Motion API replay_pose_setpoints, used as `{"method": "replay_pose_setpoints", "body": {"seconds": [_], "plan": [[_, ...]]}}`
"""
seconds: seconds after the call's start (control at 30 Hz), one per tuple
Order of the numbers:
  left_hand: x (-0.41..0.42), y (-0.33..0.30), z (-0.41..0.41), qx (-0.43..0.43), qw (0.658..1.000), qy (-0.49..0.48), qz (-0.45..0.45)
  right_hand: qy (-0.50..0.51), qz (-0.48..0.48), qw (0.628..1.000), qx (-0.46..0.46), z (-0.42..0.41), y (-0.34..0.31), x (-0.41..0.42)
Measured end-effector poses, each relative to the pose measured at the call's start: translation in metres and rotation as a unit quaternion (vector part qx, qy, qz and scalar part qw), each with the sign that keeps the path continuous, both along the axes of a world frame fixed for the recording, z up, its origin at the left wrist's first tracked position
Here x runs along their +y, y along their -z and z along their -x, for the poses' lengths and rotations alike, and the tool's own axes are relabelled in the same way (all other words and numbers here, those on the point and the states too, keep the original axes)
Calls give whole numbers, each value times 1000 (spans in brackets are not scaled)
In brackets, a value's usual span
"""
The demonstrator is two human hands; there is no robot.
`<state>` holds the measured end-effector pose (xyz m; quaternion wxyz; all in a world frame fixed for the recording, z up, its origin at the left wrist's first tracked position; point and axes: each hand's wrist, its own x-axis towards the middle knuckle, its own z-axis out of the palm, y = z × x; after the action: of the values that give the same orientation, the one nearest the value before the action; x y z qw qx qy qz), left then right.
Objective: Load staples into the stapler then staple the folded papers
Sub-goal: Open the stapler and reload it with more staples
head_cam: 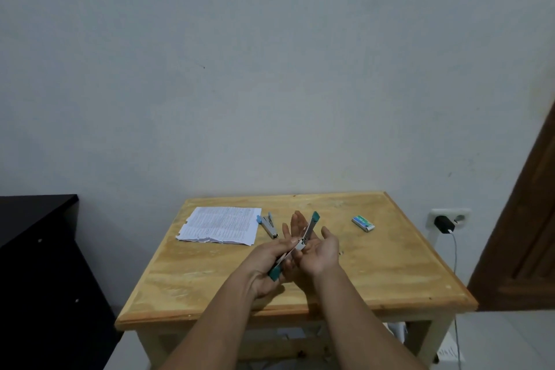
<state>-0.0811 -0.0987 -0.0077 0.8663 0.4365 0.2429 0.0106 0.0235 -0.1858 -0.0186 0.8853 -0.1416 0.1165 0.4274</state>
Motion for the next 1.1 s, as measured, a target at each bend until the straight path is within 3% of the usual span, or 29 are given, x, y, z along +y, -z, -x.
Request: {"method": "replay_pose_setpoints", "body": {"seconds": [0.2,0.37,0.43,0.6,0.9,1.1], "plan": [[-4,-3,-3,3,995,22,93,8,5,1000,-9,-4,-6,-5],[4,7,-6,42,984,4,172,13,75,997,-28,-9,-4,-2],[5,12,-7,55,988,-14,145,3,109,993,-54,-8,-4,-1],[0,12,-4,36,992,-25,-115,-3,136,988,-67,-7,-5,-6],[10,-4,-6,-8,998,44,-51,-24,93,995,-4,-9,3,-5],[8,-4,-7,-21,993,50,-104,-13,47,999,-1,-8,-1,2]]}}
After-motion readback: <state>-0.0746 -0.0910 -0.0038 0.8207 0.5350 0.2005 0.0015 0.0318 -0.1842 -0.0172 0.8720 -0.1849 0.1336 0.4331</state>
